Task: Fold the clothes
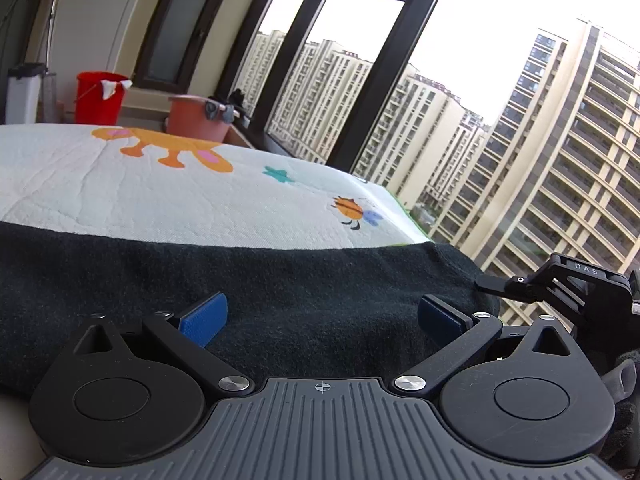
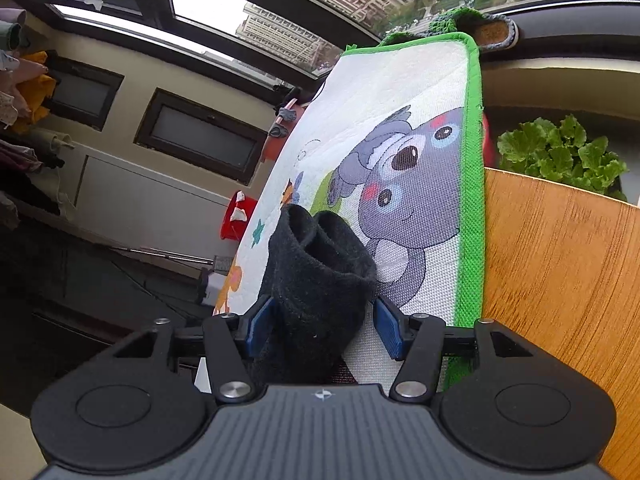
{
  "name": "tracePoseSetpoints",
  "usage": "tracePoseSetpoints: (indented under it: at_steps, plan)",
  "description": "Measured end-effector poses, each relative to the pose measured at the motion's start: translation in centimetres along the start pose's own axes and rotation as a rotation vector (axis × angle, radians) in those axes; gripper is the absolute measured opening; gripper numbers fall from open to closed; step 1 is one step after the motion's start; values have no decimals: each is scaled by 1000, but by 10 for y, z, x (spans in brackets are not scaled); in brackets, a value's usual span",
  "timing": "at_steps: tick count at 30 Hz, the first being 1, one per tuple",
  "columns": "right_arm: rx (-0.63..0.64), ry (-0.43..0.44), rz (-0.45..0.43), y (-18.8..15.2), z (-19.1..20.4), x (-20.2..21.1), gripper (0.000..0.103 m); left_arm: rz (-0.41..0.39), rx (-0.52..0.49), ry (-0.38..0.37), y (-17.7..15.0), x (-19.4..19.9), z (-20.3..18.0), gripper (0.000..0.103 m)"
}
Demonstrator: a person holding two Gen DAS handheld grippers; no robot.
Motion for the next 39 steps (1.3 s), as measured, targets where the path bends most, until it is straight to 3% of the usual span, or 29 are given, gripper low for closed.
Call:
tracePoseSetpoints:
  at_steps: [2, 3, 6, 12, 18, 23, 25, 29, 32, 35, 39]
  plan:
    - [99, -12, -18, -2, 10, -6, 62, 0, 1, 0, 0, 0, -1, 103]
    - [164, -27, -30, -3, 15, -11, 52, 0, 1, 0, 0, 0, -1, 103]
    - [400, -68, -84, -12, 34, -23, 35, -4, 10, -7, 0, 0, 0, 103]
    - [1028, -78, -233, -76, 82, -23, 33, -30, 65, -48, -1, 2, 8, 103]
    - [1297, -46, -102, -118, 94, -33, 35, -44, 107, -87, -1, 4, 15, 103]
    - [1325, -37, -63, -129, 97, -32, 35, -15, 130, -81, 15, 8, 10, 103]
    - [1317, -25, -51, -132, 97, -29, 37, -10, 95, -79, 31, 8, 1, 103]
    - [1308, -12, -47, -132, 96, -29, 42, 74, -82, 76, 53, -15, -21, 103]
    - [1295, 9, -24, -130, 97, -29, 50, 166, -134, 169, 53, -42, -21, 103]
    - [1327, 29, 17, -131, 96, -27, 57, 216, -181, 206, 46, -60, -18, 103]
    - [1317, 74, 61, -123, 96, -13, 66, 196, -186, 191, 42, -59, -8, 103]
Point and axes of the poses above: each gripper's, at about its wrist camera, not at the fingertips, and x roughly against the way its jaws point, z to its left, y to its top, the point moved 1 cm from there along -x, roughly the way its jaws point, and after that the axes turned 9 degrees about -x, right-handed, at the moved point
